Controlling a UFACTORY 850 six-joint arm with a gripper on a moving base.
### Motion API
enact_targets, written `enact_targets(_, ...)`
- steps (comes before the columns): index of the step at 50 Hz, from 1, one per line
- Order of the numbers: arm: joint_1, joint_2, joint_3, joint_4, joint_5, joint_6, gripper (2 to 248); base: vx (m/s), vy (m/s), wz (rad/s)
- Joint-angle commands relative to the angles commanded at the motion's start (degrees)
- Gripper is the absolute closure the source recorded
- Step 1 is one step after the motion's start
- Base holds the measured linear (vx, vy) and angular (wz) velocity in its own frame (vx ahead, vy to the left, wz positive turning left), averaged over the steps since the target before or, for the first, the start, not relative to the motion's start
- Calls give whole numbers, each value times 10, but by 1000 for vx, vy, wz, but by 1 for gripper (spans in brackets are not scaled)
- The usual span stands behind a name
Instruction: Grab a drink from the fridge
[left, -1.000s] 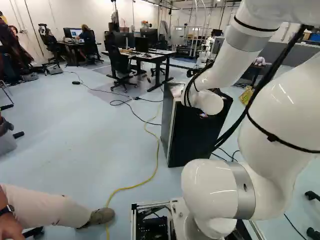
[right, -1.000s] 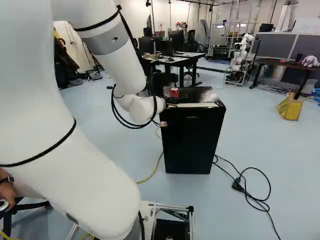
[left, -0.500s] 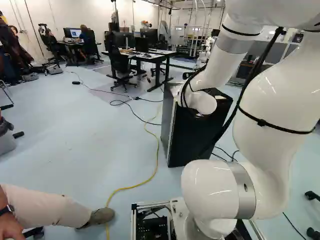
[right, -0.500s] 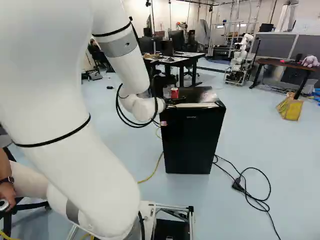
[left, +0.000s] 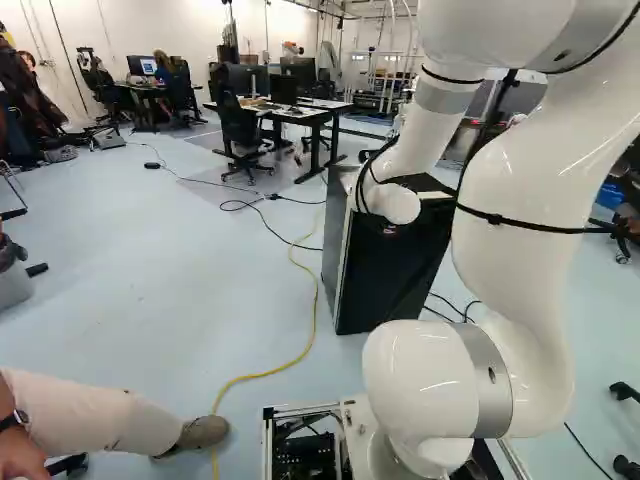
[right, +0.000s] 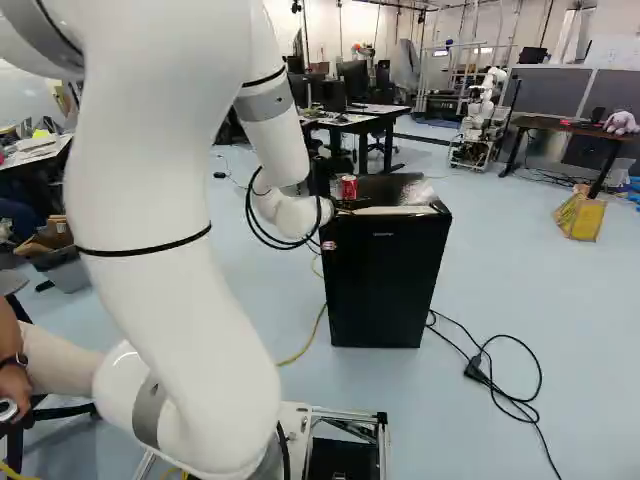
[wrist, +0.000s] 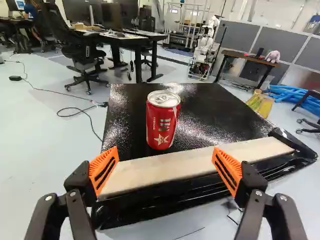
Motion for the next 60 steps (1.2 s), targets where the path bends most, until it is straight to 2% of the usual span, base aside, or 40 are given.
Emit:
enact_targets(32,3,-82,-95,0,0,0,3,0,0,0)
enact_targets(45,4,-89,-104,0,0,0,3,0,0,0)
enact_targets(50,4,-89,-104,0,0,14,3,0,0,0)
enact_targets(60,4,-90,-104,0,0,67,3,0,0,0)
